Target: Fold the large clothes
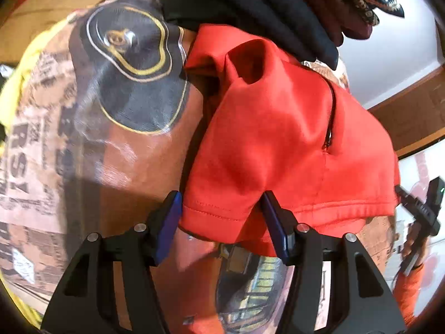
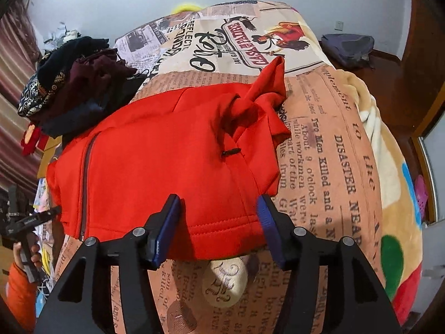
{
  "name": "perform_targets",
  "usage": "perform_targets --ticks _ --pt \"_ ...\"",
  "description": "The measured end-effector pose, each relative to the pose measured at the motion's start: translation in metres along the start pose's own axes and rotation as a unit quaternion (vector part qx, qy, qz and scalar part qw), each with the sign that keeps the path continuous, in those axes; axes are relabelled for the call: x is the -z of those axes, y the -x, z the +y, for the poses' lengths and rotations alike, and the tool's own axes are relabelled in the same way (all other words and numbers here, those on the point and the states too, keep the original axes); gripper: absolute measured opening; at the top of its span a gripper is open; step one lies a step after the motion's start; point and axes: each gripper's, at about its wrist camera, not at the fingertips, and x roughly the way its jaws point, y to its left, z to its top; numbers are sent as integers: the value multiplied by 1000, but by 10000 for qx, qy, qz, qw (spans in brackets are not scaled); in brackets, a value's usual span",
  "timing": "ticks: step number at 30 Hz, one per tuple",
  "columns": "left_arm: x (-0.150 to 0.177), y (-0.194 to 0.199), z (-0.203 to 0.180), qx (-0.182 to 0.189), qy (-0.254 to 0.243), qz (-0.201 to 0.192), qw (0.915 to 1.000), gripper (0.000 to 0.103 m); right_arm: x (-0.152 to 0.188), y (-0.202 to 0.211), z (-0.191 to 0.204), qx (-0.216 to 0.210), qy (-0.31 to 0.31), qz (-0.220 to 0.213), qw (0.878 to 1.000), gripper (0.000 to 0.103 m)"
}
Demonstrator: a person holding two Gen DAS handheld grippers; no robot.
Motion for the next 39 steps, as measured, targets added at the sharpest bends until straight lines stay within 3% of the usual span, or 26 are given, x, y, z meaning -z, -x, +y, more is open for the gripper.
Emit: perform_targets --ticks 5,7,9,13,16,21,26,29,32,35,37,39 --pt "3 1 -7 293 16 25 9996 53 9 0 5 -18 26 -64 10000 50" --pt "5 4 -17 339 -206 31 9992 24 11 1 7 -97 1 -60 9999 32" --pt "5 8 -31 345 -424 -5 9985 9 11 1 9 -231 -76 -60 9997 21" --pt "2 28 -61 585 -770 -84 9953 5 6 8 16 -316 -68 -115 9994 14" --pt "-8 56 -86 1026 -930 -315 9899 4 -4 21 20 -447 -27 -257 9987 12" --pt "-40 90 -104 1228 -1010 -792 9841 4 -39 45 32 -564 181 -639 9962 12" --pt "-89 95 -101 889 -715 -1277 9852 4 -85 50 46 -445 367 -1008 9932 12" --pt "-112 82 -99 312 -631 -1466 9867 4 -107 32 47 -286 319 -1006 9940 12" --pt "-126 66 -97 -184 -514 -1356 9893 5 -124 9 43 -91 229 -996 9947 13" --pt "-132 61 -96 -307 -518 -1236 9905 20 -133 1 35 -83 -34 -1040 9945 14" --pt "-129 67 -99 -474 -608 -1391 9873 38 -135 0 31 -86 -172 -1049 9943 14" --pt "-127 78 -101 -557 -649 -1573 9838 48 -138 5 31 -54 -203 -1041 9943 16"
